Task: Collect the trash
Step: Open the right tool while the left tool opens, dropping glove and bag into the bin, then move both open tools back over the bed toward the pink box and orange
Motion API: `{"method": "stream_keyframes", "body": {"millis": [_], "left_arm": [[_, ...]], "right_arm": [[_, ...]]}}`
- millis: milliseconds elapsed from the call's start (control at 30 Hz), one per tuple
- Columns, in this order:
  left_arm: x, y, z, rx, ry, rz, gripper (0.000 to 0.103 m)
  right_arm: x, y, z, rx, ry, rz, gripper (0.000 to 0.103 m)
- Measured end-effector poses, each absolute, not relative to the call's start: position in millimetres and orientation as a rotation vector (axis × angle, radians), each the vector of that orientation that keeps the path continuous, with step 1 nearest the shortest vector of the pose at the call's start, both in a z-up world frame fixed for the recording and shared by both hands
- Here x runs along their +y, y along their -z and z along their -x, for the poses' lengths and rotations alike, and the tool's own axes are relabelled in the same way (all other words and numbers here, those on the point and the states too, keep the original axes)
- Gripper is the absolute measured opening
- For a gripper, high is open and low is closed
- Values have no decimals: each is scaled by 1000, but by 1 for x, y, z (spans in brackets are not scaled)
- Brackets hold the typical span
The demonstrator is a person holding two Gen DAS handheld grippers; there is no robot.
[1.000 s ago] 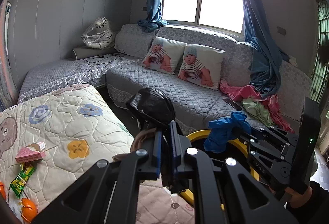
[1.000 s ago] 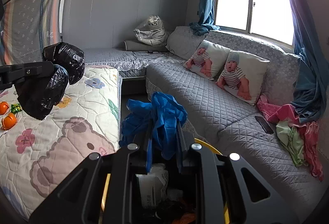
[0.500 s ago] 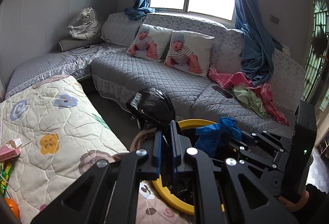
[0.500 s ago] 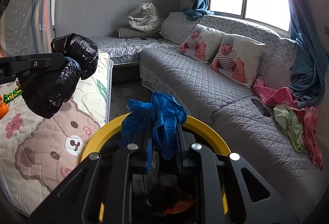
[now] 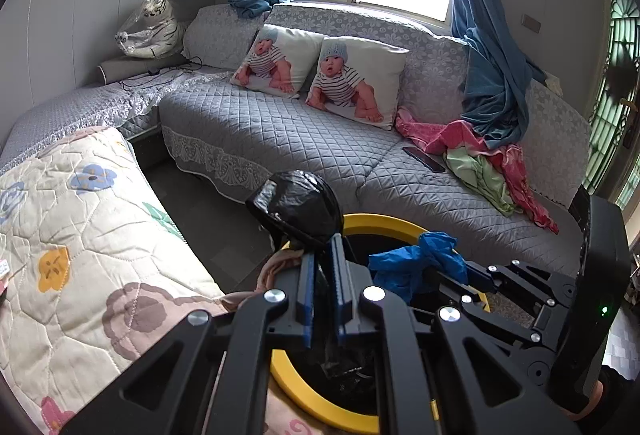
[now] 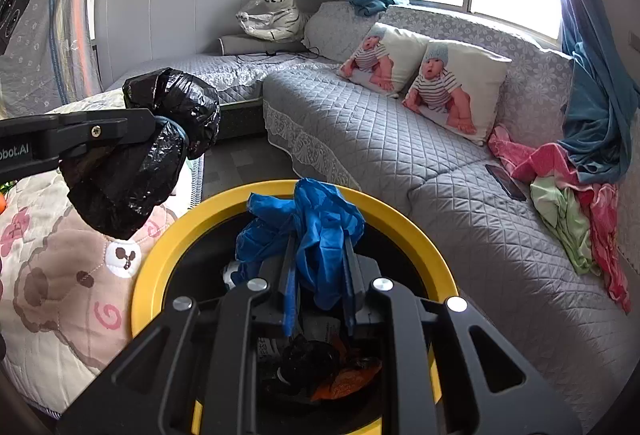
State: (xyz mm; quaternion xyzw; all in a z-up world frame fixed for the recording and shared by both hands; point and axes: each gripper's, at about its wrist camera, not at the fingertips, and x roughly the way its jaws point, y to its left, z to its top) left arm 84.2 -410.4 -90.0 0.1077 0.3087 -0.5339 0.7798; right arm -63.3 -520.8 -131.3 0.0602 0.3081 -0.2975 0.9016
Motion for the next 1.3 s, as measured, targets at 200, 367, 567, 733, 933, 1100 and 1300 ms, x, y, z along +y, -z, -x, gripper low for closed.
{"method": "stream_keyframes", "body": {"millis": [200,367,567,733,933,1100,1300], "left_arm": [[-416,92,-81,667,1168,-225,7],[-416,93,-84,689,1176,-207,8],[-411,91,-87,685,1158,-194,20],[-405,89,-93,692,1132,-168,38],[-395,83,-97,675,1131,-147,45],[-377,73,-106,662,1125,-103,47],[-336,57,-132,634,1050,-43,58]], "right_arm": [[-522,137,64,660,614,-142,17],[-524,138,66,659,627,-145,18],[-530,134,69,656,653,-172,29],[-530,127,75,636,682,-160,45],[-537,120,80,621,707,-169,49],[-531,111,78,611,704,-147,50],[-511,98,60,584,639,-87,62]]}}
